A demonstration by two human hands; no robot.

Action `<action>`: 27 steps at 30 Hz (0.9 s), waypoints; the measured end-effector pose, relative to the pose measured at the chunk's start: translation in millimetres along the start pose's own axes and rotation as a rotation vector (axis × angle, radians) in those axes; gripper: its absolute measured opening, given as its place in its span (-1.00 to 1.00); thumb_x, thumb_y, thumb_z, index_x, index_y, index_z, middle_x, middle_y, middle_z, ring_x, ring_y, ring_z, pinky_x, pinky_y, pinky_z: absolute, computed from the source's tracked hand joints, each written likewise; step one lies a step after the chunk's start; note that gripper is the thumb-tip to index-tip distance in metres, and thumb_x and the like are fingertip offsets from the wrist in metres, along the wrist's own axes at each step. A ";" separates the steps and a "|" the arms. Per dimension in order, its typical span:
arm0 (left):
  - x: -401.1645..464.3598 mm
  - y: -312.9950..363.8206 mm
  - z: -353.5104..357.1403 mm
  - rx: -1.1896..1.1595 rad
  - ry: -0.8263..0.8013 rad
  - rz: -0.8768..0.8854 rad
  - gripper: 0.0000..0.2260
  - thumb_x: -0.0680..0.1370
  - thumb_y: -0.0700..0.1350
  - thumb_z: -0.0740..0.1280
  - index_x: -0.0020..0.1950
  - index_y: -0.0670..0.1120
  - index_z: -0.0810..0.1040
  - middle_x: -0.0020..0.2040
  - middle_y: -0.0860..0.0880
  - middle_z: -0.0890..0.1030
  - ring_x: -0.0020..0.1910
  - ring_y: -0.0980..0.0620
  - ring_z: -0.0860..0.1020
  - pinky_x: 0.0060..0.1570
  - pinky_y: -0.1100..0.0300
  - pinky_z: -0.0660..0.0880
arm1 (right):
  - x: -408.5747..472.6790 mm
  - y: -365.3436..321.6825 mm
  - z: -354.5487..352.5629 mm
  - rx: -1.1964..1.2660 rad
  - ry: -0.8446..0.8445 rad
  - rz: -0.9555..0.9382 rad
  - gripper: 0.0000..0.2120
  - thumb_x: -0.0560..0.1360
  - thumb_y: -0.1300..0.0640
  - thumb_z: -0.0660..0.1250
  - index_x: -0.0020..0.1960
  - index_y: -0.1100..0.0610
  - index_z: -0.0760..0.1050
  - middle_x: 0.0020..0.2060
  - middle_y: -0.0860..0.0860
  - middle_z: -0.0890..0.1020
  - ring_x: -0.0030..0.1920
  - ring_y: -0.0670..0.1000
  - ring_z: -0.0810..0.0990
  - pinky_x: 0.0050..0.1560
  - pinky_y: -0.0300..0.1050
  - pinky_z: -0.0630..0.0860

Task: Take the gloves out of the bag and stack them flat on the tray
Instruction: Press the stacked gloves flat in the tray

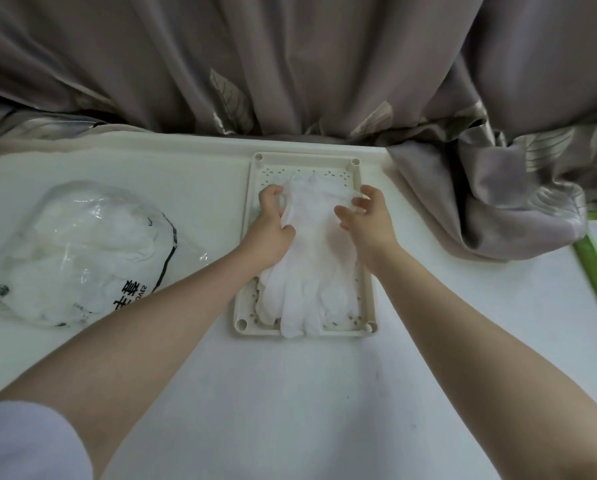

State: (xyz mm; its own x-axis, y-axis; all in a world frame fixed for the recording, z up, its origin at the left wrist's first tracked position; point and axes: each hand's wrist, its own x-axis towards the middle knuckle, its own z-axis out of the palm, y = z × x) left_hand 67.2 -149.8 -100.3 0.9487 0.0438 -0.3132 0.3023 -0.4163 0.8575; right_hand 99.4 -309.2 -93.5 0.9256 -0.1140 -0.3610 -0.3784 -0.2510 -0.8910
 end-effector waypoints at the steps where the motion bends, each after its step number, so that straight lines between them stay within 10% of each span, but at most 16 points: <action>1: -0.4 0.8 0.8 0.001 0.010 0.036 -0.57 0.52 -0.32 0.15 0.27 0.07 0.14 0.30 -0.17 0.42 -0.07 -0.11 0.53 -0.10 0.07 0.49 | -2.1 3.0 -0.7 -0.019 0.024 0.005 -0.44 0.51 0.18 0.32 0.44 0.13 0.19 0.01 -0.01 0.51 0.04 0.07 0.57 0.16 0.03 0.52; 7: 4.0 7.4 -1.7 0.026 -0.096 0.111 -0.58 0.54 -0.37 0.11 0.19 0.09 0.49 0.35 0.07 0.42 0.09 0.12 0.47 -0.20 0.33 0.47 | -11.3 4.6 2.8 -0.217 -0.149 -0.047 -0.87 0.52 0.23 0.27 0.03 0.08 0.39 -0.17 -0.05 0.50 -0.09 0.04 0.52 -0.01 -0.04 0.49; 13: 9.6 12.0 -1.1 -0.072 -0.040 0.153 -0.53 0.58 -0.32 0.14 0.44 0.05 0.34 0.42 0.04 0.35 0.28 0.14 0.41 0.21 0.34 0.39 | -9.4 -8.7 -0.1 -0.051 -0.122 -0.155 -0.65 0.54 0.40 0.12 0.13 0.15 0.58 0.18 0.02 0.57 0.21 0.02 0.51 0.28 -0.12 0.43; 21: -4.4 12.4 -1.5 0.790 0.135 0.430 -0.48 0.53 -0.14 0.24 0.49 -0.07 0.22 0.54 -0.06 0.04 0.46 -0.10 0.12 0.39 0.04 0.11 | -16.2 4.5 5.7 -0.818 -0.077 -0.356 -0.45 0.49 -0.03 0.32 0.42 0.07 0.28 0.53 0.19 -0.15 0.52 0.18 -0.19 0.46 0.02 -0.04; 27: -11.1 -10.0 -3.9 1.199 -0.263 0.386 -0.35 0.60 0.19 0.03 0.55 -0.12 -0.09 0.57 -0.03 -0.15 0.53 0.03 -0.21 0.47 0.07 -0.28 | -29.5 27.8 5.7 -1.191 -0.486 -0.386 0.04 0.42 -0.35 0.25 0.55 0.19 -0.24 0.54 0.08 -0.23 0.53 0.06 -0.26 0.49 0.07 -0.29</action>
State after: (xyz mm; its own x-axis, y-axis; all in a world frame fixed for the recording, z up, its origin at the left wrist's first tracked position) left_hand 54.0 -142.5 -103.7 0.8675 -0.3839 -0.3163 -0.3881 -0.9201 0.0522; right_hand 61.6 -307.4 -109.2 0.7907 0.4410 -0.4246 0.3565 -0.8955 -0.2663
